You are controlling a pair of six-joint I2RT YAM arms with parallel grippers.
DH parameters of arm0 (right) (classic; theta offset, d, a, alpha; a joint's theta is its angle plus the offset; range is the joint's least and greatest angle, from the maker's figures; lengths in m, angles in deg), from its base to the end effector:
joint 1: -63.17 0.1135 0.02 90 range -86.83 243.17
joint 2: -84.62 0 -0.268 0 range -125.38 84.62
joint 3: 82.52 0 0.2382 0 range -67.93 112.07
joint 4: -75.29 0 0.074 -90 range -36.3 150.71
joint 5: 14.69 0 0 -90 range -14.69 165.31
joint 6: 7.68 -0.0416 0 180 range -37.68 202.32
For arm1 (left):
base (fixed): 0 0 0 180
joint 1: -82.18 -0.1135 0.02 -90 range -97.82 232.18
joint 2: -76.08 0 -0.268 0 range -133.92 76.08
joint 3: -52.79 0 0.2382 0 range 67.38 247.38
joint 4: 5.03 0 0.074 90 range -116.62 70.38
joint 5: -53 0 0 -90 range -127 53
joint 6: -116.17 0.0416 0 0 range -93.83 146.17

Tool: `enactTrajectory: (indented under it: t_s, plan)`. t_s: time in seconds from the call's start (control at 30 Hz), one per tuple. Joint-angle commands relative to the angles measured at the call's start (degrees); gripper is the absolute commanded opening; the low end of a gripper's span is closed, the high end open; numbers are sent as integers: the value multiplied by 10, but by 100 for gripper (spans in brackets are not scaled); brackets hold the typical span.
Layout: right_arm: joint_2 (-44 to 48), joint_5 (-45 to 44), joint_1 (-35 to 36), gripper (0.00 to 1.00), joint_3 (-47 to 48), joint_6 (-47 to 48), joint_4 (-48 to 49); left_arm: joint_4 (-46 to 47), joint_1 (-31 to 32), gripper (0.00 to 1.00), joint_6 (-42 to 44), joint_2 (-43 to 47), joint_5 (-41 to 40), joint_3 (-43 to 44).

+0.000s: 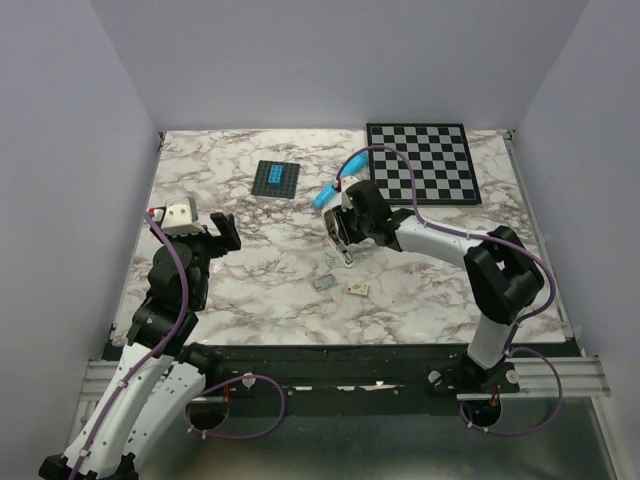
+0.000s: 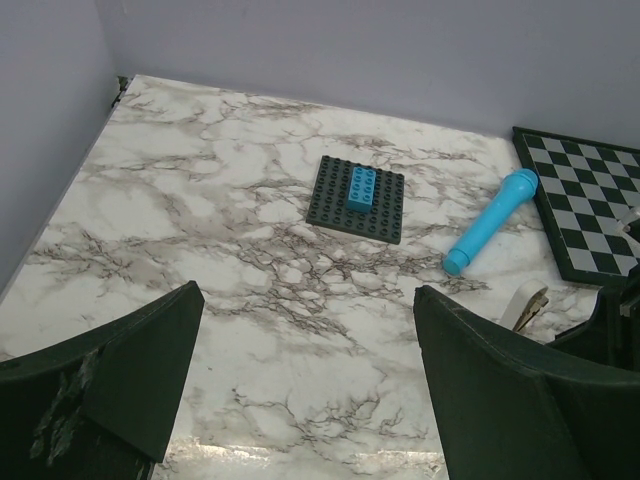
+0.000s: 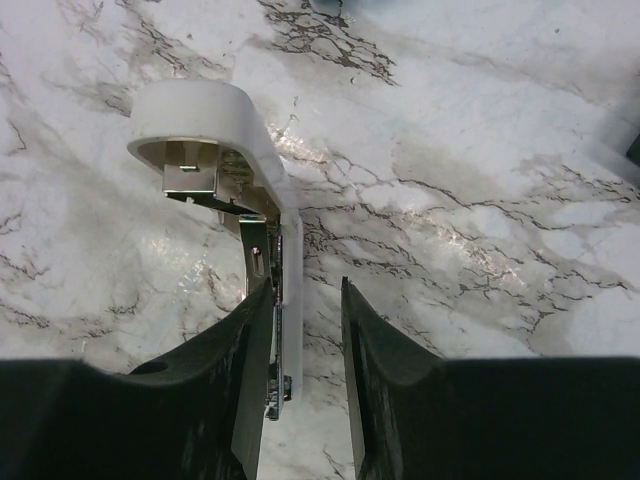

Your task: Load the staples into the stapler

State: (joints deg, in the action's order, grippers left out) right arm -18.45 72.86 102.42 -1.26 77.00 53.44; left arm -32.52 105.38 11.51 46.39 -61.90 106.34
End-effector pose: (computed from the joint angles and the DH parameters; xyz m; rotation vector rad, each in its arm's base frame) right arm 0.2995 0.2424 0.2063 -0.6670 2.2603 0.3358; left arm 0.1140 -0.0298 0.3355 -0.2110 1.6167 -0.1527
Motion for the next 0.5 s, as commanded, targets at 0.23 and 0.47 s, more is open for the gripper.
enactTrajectory:
  t_s: [0.23,0.47]
  plan:
    - [-23,16,-3,41,24,-3,-27,10,-5,94,-3,2,9,-2]
    - [-25,22,-3,41,14,-3,-35,10,-5,94,-4,2,11,-2]
